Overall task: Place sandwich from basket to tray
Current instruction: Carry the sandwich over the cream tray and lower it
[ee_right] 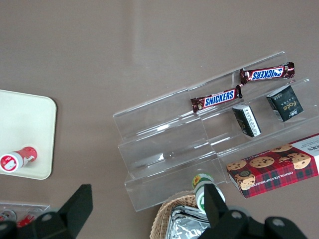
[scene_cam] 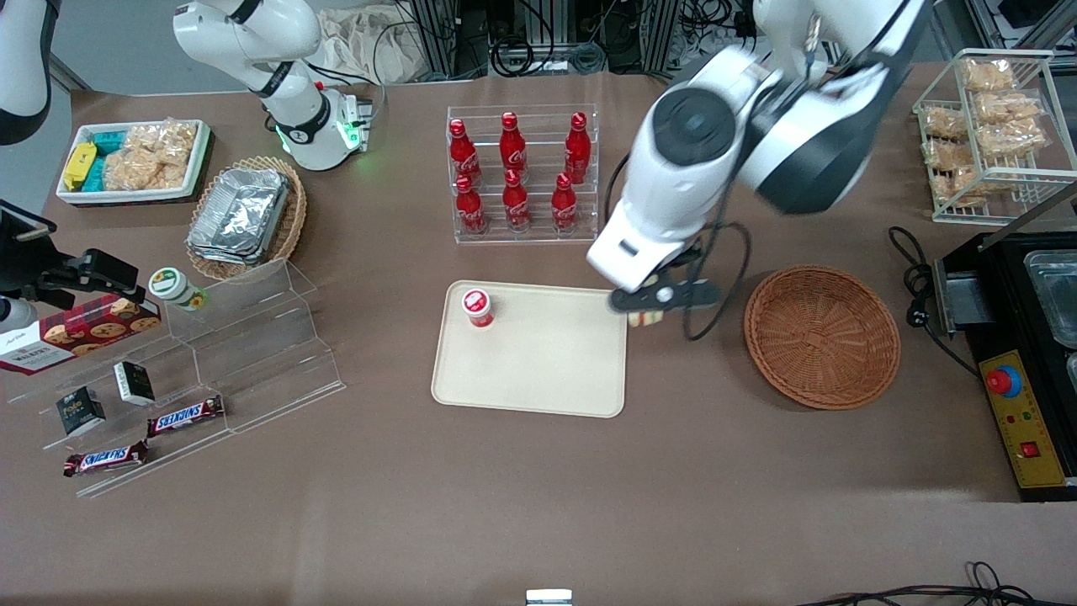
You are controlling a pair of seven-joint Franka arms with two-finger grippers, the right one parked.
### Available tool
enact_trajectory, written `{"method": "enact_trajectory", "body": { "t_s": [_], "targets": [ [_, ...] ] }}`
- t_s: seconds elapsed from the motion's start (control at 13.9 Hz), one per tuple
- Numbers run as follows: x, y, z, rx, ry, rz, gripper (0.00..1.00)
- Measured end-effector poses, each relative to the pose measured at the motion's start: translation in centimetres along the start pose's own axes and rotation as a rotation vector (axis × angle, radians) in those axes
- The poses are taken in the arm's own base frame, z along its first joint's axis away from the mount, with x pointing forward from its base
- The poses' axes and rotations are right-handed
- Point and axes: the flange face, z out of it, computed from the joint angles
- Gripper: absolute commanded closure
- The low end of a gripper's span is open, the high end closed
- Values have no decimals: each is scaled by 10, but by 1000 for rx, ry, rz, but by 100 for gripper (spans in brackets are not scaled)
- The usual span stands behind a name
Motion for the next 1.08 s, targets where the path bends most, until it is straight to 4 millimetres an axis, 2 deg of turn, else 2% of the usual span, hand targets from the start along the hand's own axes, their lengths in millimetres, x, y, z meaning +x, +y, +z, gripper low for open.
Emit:
{"method": "enact_trajectory", "body": {
  "t_s": [0.14,0.29,0.43,0.65,0.93,1.01,1.08],
  "targets": [
    [16,24,68,6,-10,23,72],
    [37,33,132,-11,-7,34,72],
    [49,36,177,-20,-5,41,72],
    [52,42,209,-46,-10,44,71],
    [47,50,223,-50,-23,56,66],
    [47,53,225,-61,-16,58,51],
    [47,54,226,-69,-12,58,29]
  ]
}}
